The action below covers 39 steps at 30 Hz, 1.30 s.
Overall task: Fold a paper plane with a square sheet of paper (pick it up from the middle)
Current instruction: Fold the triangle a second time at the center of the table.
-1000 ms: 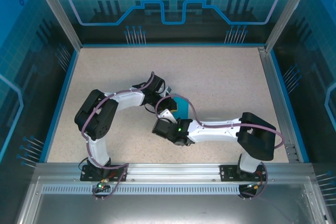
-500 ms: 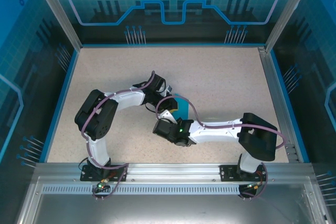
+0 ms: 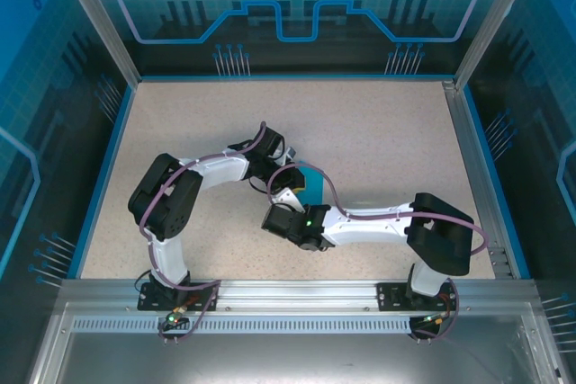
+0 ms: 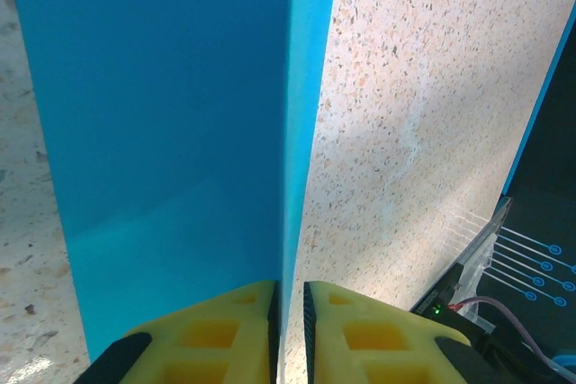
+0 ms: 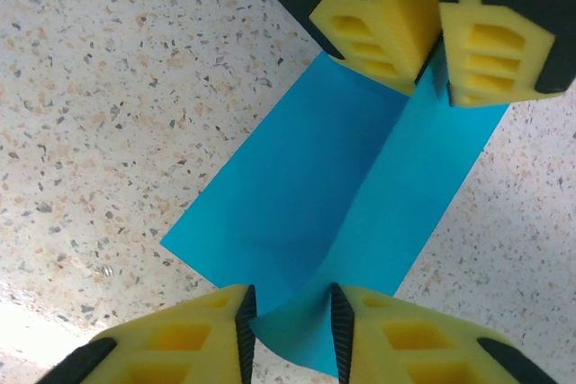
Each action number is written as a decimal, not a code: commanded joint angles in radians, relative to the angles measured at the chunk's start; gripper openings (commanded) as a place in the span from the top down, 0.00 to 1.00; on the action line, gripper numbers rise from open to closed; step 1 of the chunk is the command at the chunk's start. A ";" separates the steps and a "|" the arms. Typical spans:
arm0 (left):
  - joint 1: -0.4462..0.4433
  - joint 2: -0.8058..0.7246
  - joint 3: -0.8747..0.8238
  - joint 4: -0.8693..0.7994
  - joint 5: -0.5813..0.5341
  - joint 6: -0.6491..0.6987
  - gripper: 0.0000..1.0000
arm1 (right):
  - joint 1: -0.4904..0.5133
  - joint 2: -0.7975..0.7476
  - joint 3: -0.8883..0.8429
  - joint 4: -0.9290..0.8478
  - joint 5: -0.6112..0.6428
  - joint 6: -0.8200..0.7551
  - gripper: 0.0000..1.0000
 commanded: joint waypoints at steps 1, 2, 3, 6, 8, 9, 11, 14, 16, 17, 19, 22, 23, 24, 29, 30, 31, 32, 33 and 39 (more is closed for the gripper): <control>-0.003 -0.012 0.026 -0.029 0.000 0.013 0.82 | 0.002 -0.022 0.014 -0.039 0.024 0.014 0.78; -0.003 -0.012 0.025 -0.029 -0.003 0.011 0.82 | -0.002 -0.027 0.010 -0.034 0.016 0.013 0.81; -0.004 -0.012 0.025 -0.029 -0.003 0.009 0.82 | -0.003 -0.033 0.007 -0.029 0.008 0.011 0.82; -0.004 -0.013 0.027 -0.032 -0.009 0.010 0.82 | -0.011 -0.055 -0.010 -0.009 -0.014 0.001 0.84; -0.003 -0.015 0.027 -0.031 -0.012 0.008 0.82 | -0.017 -0.074 -0.024 0.009 -0.031 -0.005 0.87; -0.004 -0.016 0.029 -0.032 -0.013 0.007 0.82 | -0.023 -0.083 -0.033 0.016 -0.039 -0.008 0.88; -0.003 -0.016 0.030 -0.037 -0.017 0.007 0.81 | -0.034 -0.100 -0.045 0.029 -0.060 -0.013 0.90; -0.004 -0.022 0.029 -0.040 -0.028 0.005 0.80 | -0.059 -0.124 -0.074 0.067 -0.127 -0.032 0.94; -0.004 -0.032 0.030 -0.044 -0.043 0.005 0.80 | -0.077 -0.137 -0.094 0.099 -0.178 -0.043 0.99; -0.004 -0.042 0.027 -0.047 -0.054 0.005 0.78 | -0.088 -0.145 -0.106 0.118 -0.211 -0.049 1.00; -0.003 -0.063 0.013 -0.048 -0.087 0.001 0.70 | -0.117 -0.159 -0.123 0.154 -0.278 -0.059 1.00; -0.003 -0.097 -0.005 -0.059 -0.138 -0.006 0.61 | -0.162 -0.186 -0.179 0.203 -0.360 -0.065 1.00; -0.003 -0.108 -0.011 -0.065 -0.154 -0.007 0.59 | -0.182 -0.199 -0.194 0.222 -0.399 -0.069 1.00; -0.003 -0.120 -0.015 -0.071 -0.171 -0.008 0.56 | -0.205 -0.214 -0.212 0.245 -0.436 -0.072 1.00; -0.003 -0.155 -0.028 -0.086 -0.216 -0.013 0.49 | -0.306 -0.268 -0.290 0.331 -0.601 -0.070 1.00; -0.003 -0.159 -0.028 -0.090 -0.223 -0.014 0.49 | -0.322 -0.276 -0.302 0.339 -0.614 -0.069 1.00; -0.003 -0.160 -0.027 -0.095 -0.227 -0.013 0.48 | -0.334 -0.286 -0.313 0.351 -0.633 -0.070 1.00; -0.003 -0.162 -0.027 -0.095 -0.226 -0.012 0.48 | -0.351 -0.293 -0.324 0.362 -0.659 -0.072 1.00; -0.002 -0.161 -0.030 -0.093 -0.221 -0.012 0.48 | -0.367 -0.300 -0.335 0.369 -0.670 -0.068 1.00; -0.002 -0.189 -0.069 -0.070 -0.228 -0.038 0.45 | -0.460 -0.318 -0.375 0.417 -0.796 -0.062 1.00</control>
